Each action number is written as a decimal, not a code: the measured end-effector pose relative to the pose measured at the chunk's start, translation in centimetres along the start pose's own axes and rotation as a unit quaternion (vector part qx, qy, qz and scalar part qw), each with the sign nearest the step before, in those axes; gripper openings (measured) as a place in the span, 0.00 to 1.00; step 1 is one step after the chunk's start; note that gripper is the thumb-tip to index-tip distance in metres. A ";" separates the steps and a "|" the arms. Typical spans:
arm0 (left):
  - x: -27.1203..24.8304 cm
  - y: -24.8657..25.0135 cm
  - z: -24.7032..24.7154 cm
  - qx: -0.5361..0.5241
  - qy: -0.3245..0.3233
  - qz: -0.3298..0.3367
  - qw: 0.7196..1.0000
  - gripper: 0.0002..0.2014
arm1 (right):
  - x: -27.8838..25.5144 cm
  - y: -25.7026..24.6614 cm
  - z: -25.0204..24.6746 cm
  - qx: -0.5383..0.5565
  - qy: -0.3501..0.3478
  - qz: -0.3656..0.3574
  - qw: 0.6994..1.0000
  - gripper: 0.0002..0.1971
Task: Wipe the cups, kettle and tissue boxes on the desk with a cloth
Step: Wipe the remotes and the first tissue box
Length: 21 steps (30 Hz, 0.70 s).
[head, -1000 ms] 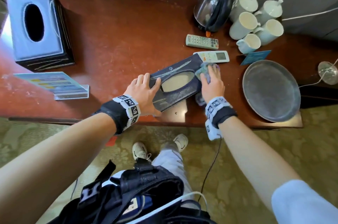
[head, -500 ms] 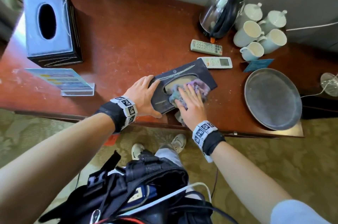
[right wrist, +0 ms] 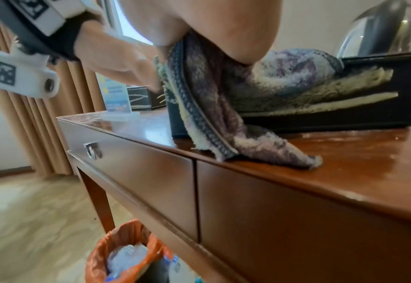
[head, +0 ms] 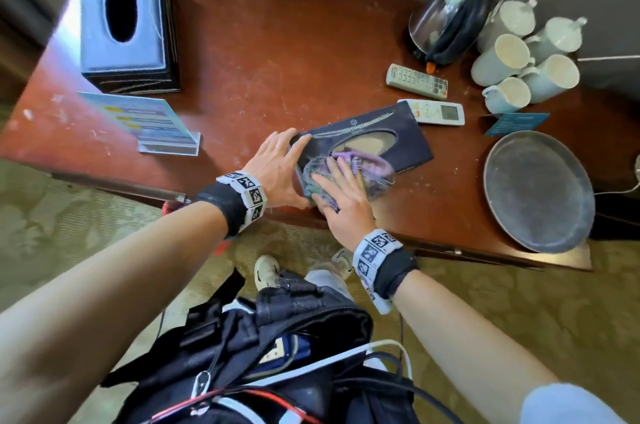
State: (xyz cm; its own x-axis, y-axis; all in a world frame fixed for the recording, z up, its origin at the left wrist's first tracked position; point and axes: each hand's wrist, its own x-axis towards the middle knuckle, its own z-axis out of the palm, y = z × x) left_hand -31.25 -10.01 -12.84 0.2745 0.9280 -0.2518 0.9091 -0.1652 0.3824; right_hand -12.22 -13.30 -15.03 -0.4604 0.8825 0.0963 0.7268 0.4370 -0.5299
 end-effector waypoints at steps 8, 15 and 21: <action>-0.2 0.6 0.4 -0.002 -0.012 -0.016 1.000 0.68 | 5.8 1.1 -1.5 -0.047 -0.033 0.096 0.994 0.23; 0.5 1.1 0.1 0.056 0.013 -0.020 0.998 0.68 | 4.2 6.0 -5.0 -0.104 0.007 0.146 0.984 0.23; 1.5 0.7 -1.1 0.027 0.000 -0.014 1.000 0.66 | 4.8 7.1 -9.3 0.080 0.192 0.273 0.939 0.21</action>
State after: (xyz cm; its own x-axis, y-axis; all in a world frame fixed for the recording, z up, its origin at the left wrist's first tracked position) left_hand -30.55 -8.33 -12.00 0.2496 0.9325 -0.2611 0.9316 -0.1576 0.3276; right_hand -4.50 -4.32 -10.49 0.1993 0.9784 0.0544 0.7009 -0.1035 -0.7057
